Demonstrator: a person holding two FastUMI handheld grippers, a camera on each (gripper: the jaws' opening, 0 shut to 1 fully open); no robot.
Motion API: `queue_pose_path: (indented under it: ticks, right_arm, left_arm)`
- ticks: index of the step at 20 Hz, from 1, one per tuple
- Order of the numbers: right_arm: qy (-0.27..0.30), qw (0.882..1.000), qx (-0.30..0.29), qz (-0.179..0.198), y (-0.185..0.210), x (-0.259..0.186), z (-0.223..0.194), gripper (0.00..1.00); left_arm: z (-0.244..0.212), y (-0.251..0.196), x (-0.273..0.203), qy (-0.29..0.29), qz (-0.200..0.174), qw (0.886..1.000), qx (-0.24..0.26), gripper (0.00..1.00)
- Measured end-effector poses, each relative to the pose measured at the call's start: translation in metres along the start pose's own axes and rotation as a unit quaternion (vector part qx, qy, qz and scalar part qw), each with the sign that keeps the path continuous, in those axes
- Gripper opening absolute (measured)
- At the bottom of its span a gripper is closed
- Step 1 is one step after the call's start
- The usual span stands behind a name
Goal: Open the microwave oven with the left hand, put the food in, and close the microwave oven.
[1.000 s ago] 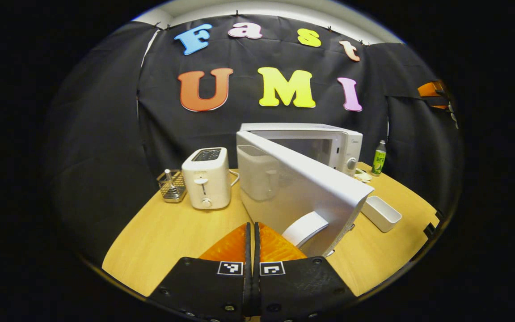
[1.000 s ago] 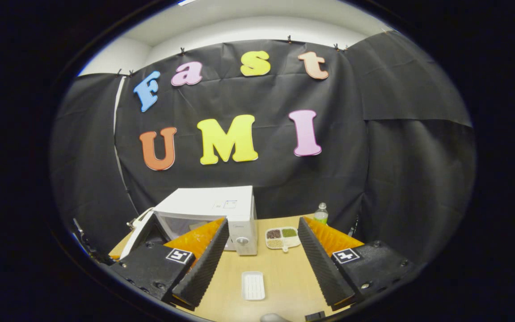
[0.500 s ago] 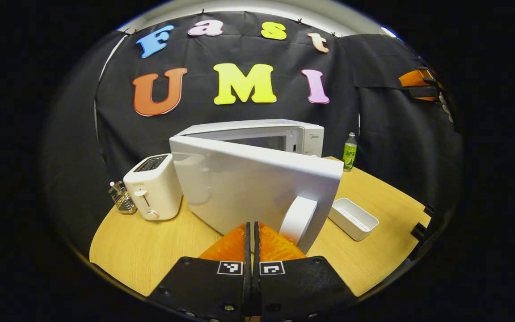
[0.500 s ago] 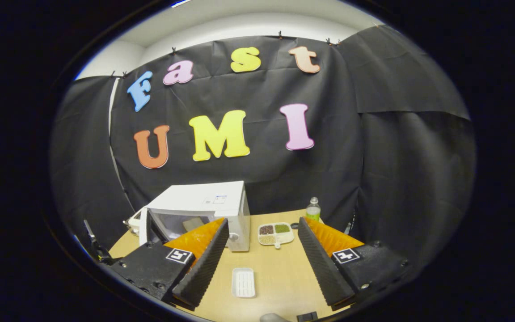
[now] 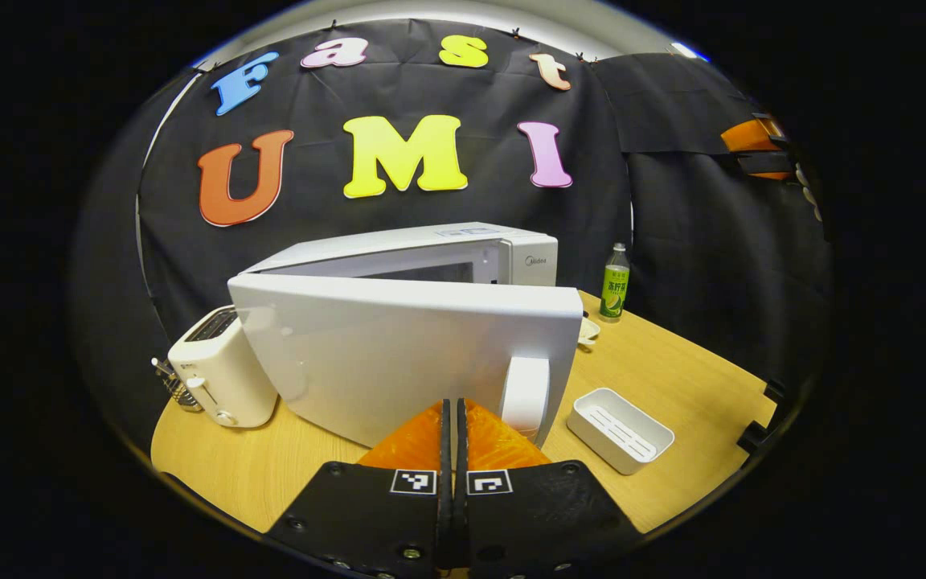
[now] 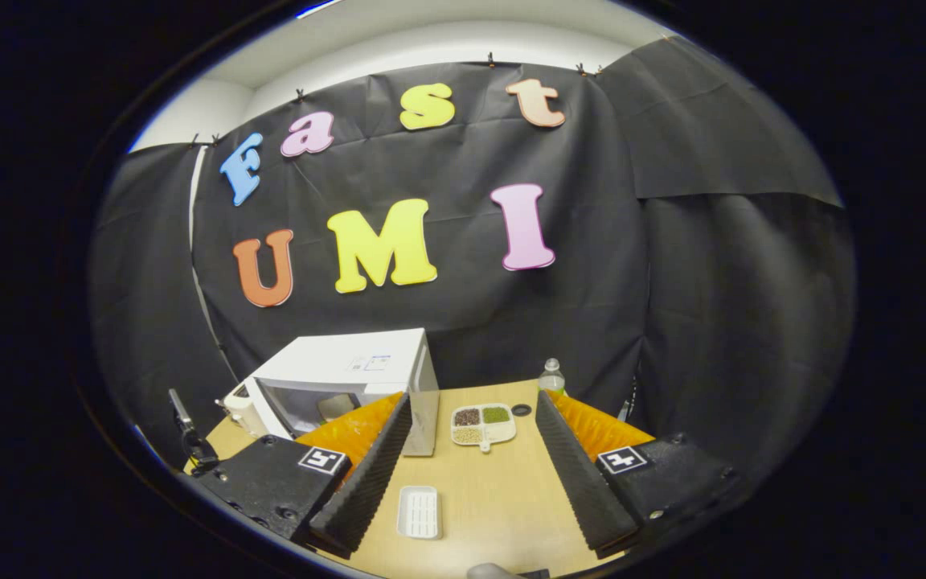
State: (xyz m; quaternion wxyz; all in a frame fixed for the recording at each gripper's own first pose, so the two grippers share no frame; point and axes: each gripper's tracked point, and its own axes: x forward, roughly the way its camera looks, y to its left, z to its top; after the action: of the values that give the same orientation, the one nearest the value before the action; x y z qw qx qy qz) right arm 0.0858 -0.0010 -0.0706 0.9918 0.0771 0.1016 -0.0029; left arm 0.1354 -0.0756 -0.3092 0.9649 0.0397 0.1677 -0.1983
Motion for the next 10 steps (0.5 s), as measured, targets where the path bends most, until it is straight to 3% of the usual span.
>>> queue_pose_path:
  ticks: [10]
  right_arm:
    - [0.005, 1.000, -0.001, 0.004, -0.006, 0.008, -0.001, 0.92]
  left_arm:
    - [0.026, -0.018, 0.075, -0.008, -0.010, 1.000, 0.005, 0.00]
